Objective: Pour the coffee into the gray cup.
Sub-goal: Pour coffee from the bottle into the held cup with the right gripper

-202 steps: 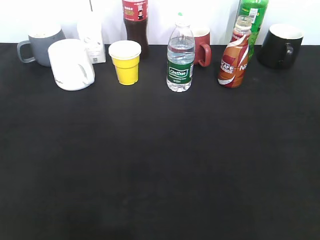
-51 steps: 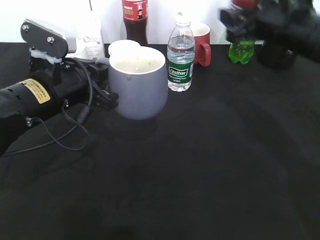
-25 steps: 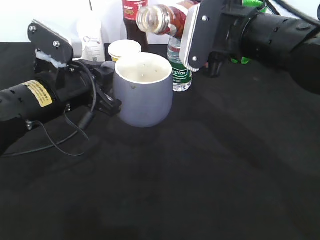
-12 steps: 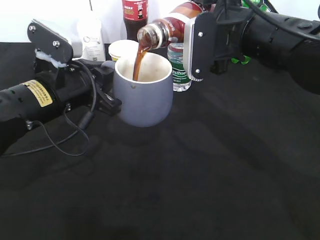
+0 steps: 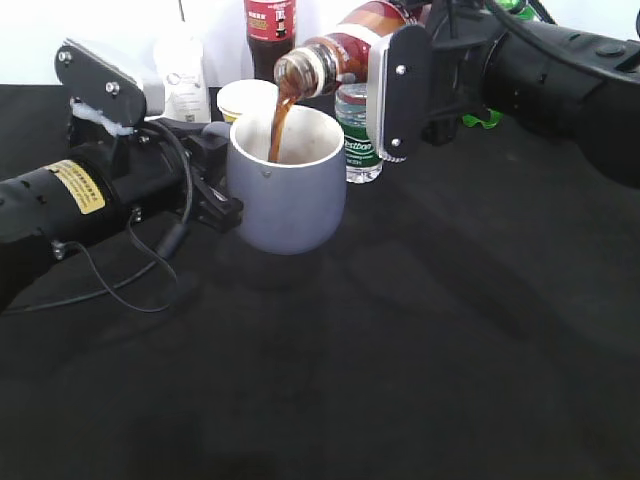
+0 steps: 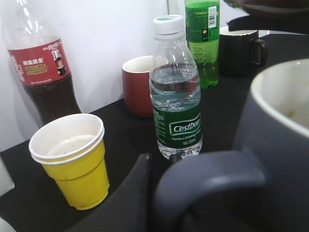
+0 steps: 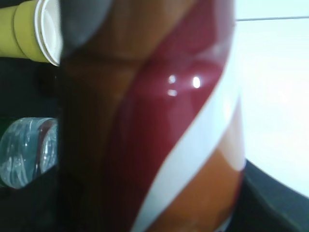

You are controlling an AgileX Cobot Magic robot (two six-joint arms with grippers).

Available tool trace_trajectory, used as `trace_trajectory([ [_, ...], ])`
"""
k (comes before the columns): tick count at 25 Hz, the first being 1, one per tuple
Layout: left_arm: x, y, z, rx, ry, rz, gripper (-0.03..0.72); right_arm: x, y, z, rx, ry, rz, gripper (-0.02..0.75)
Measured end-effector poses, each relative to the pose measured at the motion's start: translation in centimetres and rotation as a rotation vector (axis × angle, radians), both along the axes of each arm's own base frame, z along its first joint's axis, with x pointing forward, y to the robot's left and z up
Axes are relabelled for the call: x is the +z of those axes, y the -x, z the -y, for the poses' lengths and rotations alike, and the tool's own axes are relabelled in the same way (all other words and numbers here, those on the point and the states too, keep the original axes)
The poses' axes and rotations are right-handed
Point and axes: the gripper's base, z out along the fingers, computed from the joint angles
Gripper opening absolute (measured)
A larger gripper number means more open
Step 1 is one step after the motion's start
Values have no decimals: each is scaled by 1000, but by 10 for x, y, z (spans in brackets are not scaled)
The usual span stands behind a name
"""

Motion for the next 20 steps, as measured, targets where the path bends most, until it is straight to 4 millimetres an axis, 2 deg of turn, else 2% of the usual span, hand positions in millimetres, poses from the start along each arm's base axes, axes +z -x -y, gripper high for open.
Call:
trace_trajectory([
  [20,0,0,0,-3,-4,2,64,0,0,0,1,2,7,533],
])
